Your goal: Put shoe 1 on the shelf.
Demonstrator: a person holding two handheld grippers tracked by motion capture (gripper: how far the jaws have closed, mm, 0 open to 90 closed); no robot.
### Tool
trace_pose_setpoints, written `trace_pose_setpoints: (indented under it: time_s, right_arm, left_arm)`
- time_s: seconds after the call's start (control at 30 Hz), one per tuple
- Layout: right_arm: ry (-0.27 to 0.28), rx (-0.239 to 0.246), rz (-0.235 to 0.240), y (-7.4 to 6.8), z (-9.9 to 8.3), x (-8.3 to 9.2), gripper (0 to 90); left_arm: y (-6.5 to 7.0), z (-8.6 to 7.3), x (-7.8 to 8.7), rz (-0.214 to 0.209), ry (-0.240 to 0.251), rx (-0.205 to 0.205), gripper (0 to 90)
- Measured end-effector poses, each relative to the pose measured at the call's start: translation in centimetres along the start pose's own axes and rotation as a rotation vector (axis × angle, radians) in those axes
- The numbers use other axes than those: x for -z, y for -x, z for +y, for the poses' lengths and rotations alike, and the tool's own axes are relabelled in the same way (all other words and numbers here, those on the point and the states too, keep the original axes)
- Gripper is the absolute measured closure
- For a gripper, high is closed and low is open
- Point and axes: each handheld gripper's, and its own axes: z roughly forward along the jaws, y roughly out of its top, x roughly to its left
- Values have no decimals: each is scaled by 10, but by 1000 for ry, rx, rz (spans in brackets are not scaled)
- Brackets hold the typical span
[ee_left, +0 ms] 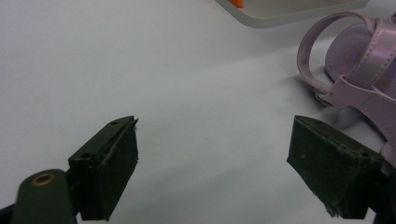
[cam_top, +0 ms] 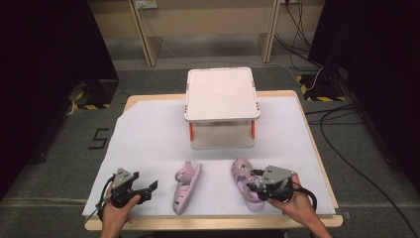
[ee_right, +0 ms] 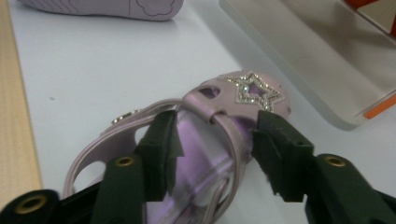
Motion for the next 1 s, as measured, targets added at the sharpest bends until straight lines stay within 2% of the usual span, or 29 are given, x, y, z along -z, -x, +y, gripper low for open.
trace_pose_setpoints:
  time_s: [0.1, 0.17, 0.3, 0.43, 0.67, 0.83, 1.0]
  right_arm:
    - [-4, 30, -31, -3, 3, -5, 609]
    - [-2, 30, -40, -5, 4, -6, 669]
    - [11, 62, -74, -4, 6, -3, 731]
    - [45, 66, -92, -5, 10, 3, 783]
    - [147, 21, -86, -2, 23, 22, 808]
    - [189, -1, -84, 5, 34, 31, 808]
    - [219, 21, -90, 12, 51, 37, 807]
  left_arm:
    - [1, 0, 0, 0, 0, -4, 154]
    - [1, 0, 0, 2, -2, -5, 154]
    - [1, 0, 1, 2, -5, -6, 156]
    - [0, 0, 1, 7, 0, 0, 157]
    - [0, -1, 1, 4, -4, 4, 160]
    - [-2, -1, 1, 9, -5, 10, 161]
    - [-3, -2, 1, 15, -7, 15, 160]
